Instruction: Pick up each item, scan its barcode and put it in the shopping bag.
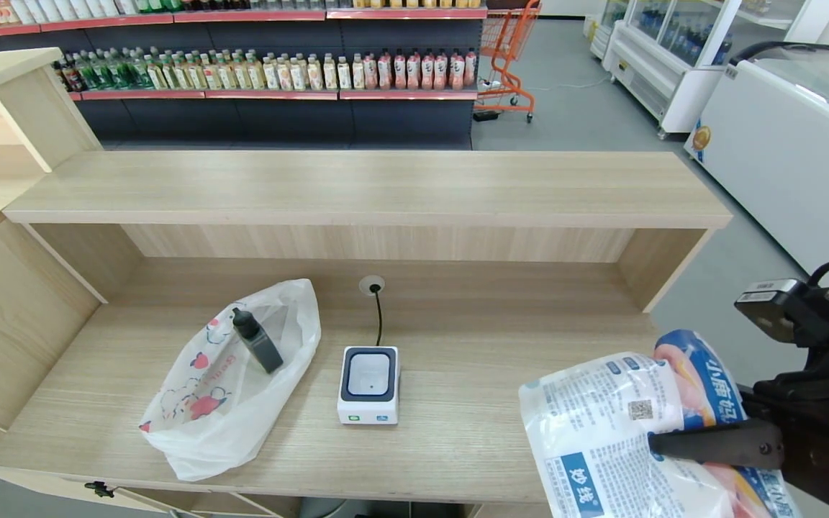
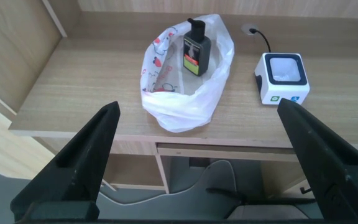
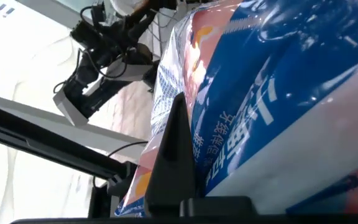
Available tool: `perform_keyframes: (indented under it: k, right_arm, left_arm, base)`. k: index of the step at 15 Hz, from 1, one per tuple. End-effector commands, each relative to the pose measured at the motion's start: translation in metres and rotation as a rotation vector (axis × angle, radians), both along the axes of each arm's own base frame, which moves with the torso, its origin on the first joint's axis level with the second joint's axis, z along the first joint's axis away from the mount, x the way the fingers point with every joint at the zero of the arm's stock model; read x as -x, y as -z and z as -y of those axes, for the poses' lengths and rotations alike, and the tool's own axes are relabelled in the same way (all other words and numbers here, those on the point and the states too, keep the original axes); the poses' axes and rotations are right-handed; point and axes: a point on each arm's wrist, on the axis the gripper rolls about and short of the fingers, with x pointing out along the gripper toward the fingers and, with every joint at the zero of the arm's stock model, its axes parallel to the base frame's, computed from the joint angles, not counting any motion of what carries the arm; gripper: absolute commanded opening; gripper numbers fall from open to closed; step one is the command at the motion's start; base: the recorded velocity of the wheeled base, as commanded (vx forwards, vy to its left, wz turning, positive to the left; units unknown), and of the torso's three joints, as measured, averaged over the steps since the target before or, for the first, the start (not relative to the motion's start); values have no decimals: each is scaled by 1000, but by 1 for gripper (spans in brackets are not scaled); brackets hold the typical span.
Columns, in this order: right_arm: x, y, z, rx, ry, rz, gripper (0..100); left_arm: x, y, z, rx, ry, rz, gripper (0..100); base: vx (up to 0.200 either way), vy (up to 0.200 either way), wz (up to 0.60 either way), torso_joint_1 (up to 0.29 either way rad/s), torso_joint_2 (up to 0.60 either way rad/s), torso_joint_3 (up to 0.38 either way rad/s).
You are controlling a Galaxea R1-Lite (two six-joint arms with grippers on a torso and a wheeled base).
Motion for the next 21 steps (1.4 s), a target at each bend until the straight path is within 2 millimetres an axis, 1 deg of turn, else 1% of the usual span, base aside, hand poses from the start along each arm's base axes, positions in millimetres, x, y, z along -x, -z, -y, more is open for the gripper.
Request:
perform_keyframes:
  k: [1, 4, 9, 18, 21]
  right_arm:
    - [1, 7, -8, 15, -33, -46, 0]
    - [4, 3, -15, 14, -73, -44, 0]
    - [2, 8, -16, 19, -74, -68, 0]
    - [2, 5, -15, 14, -71, -52, 0]
    - [0, 1, -10, 10, -41, -31, 0]
  left_arm:
    - [0, 0, 0, 0, 0, -1, 100]
    - [0, 0, 0, 0, 0, -1, 100]
    - [0, 0, 0, 0, 0, -1, 100]
    - [0, 0, 0, 0, 0, -1, 100]
    - [0, 0, 0, 0, 0, -1, 100]
  base:
    - [0, 0, 0, 0, 0, 0]
    - [0, 0, 0, 0, 0, 0]
    - [0, 0, 0, 0, 0, 0]
    - [0, 0, 0, 0, 0, 0]
    - [0, 0, 0, 0, 0, 0]
